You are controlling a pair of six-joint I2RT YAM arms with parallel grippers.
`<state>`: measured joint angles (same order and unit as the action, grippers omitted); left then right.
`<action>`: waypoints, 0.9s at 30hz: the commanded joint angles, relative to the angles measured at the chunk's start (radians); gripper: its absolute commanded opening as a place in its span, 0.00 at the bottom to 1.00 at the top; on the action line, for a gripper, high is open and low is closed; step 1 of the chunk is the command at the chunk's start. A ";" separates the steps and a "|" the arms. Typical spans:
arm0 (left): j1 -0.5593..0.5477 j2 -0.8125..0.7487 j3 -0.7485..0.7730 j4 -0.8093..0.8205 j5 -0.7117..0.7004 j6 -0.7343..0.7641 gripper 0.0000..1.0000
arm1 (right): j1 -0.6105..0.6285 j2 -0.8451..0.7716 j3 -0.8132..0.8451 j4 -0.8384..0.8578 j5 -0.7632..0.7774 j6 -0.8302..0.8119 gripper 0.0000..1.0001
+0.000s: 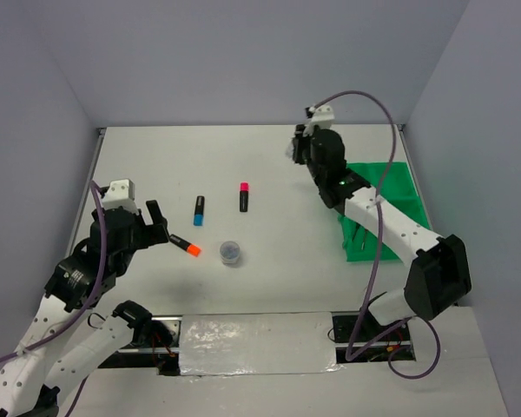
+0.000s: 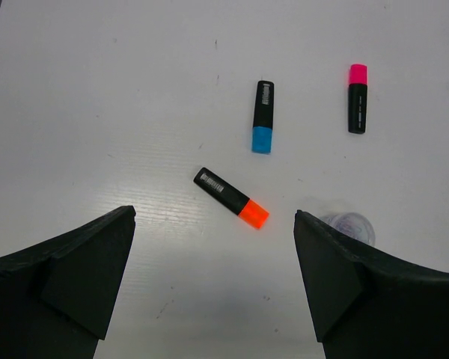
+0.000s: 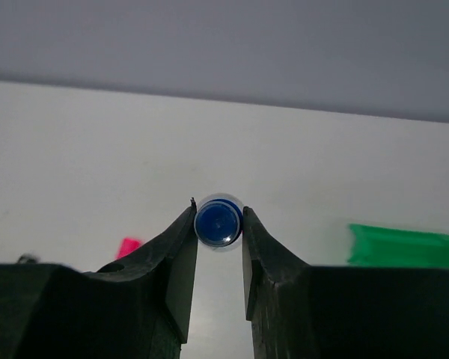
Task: Sort the stationery into containers
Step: Pick up the stationery from the center of the board, then place the stationery in the storage box.
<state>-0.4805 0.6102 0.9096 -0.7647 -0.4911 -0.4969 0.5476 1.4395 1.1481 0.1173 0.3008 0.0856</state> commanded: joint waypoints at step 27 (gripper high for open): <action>0.000 -0.018 -0.011 0.058 0.043 0.032 0.99 | -0.431 0.265 0.047 -0.108 0.150 0.154 0.07</action>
<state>-0.4808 0.5919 0.9085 -0.7471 -0.4606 -0.4953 0.1215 1.6997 1.1717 -0.0139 0.4595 0.1974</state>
